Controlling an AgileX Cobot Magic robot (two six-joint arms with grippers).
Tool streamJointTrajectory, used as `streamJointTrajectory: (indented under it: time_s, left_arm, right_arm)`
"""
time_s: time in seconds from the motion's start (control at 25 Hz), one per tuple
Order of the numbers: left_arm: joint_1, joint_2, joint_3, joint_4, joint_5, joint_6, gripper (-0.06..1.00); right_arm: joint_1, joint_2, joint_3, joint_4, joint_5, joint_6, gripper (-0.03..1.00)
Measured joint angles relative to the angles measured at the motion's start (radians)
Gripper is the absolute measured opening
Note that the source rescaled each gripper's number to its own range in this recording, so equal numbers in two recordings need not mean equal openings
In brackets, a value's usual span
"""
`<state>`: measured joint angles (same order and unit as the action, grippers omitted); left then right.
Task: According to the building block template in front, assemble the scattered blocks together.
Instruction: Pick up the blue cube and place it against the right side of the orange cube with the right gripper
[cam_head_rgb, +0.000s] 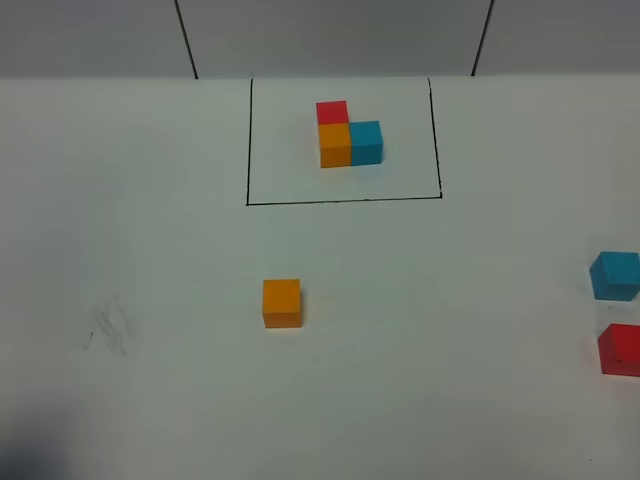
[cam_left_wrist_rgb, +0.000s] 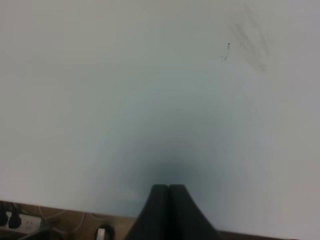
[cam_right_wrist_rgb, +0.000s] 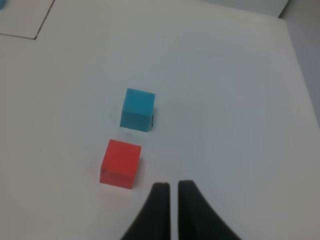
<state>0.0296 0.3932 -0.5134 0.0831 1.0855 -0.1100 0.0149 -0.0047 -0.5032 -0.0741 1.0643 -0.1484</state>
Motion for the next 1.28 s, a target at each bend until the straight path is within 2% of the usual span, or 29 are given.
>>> streamJointTrajectory:
  time_s: [0.16, 0.56, 1.28]
  left_arm:
    - [0.000, -0.040, 0.004, -0.001, -0.004, 0.019, 0.00]
    - [0.000, -0.336, 0.006, 0.000, -0.002, 0.054, 0.00]
    - [0.000, -0.398, 0.008, -0.004, -0.002, 0.066, 0.00]
  right_arm:
    - [0.000, 0.000, 0.000, 0.000, 0.000, 0.000, 0.01]
    - [0.000, 0.000, 0.000, 0.000, 0.000, 0.000, 0.01]
    - [0.000, 0.000, 0.000, 0.000, 0.000, 0.000, 0.01]
